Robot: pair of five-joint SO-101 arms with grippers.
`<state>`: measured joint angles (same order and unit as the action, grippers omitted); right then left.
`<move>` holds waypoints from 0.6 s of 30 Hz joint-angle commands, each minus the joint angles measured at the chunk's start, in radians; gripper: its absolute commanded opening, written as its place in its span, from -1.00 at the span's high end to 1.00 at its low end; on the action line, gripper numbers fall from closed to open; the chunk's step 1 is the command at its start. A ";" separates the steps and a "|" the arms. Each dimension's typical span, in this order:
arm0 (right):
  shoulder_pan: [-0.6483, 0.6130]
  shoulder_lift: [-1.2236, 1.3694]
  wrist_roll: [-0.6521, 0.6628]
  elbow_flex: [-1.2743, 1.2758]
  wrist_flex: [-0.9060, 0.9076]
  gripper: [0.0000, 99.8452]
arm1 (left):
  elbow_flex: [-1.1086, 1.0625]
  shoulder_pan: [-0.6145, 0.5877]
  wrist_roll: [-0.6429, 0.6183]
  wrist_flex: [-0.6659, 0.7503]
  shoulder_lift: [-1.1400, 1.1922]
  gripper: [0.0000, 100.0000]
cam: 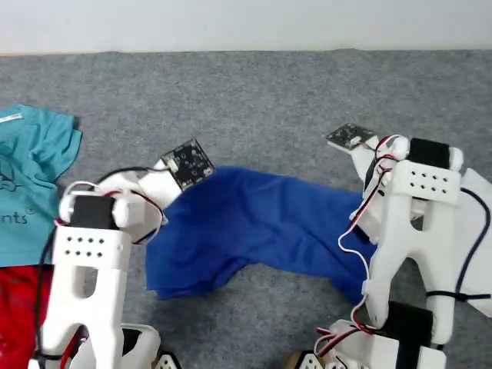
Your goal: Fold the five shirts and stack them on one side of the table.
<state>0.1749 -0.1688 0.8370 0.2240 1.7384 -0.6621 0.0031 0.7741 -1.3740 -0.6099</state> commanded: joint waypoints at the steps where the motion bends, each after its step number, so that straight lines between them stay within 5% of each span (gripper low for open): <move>1: -0.015 -0.030 -0.106 0.014 -0.061 0.55 | -0.053 -0.009 -0.094 0.126 -0.018 0.99; 9: -0.016 -0.028 -0.577 0.035 -0.219 0.55 | -0.136 -0.011 -0.457 0.328 -0.020 0.99; 18: -0.016 0.150 -0.825 0.097 -0.466 0.55 | -0.202 -0.011 -0.485 0.459 -0.026 0.99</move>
<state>0.1672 -0.0783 0.0591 0.3253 1.3472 -0.8738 -0.0031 0.3000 -0.9505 -0.6099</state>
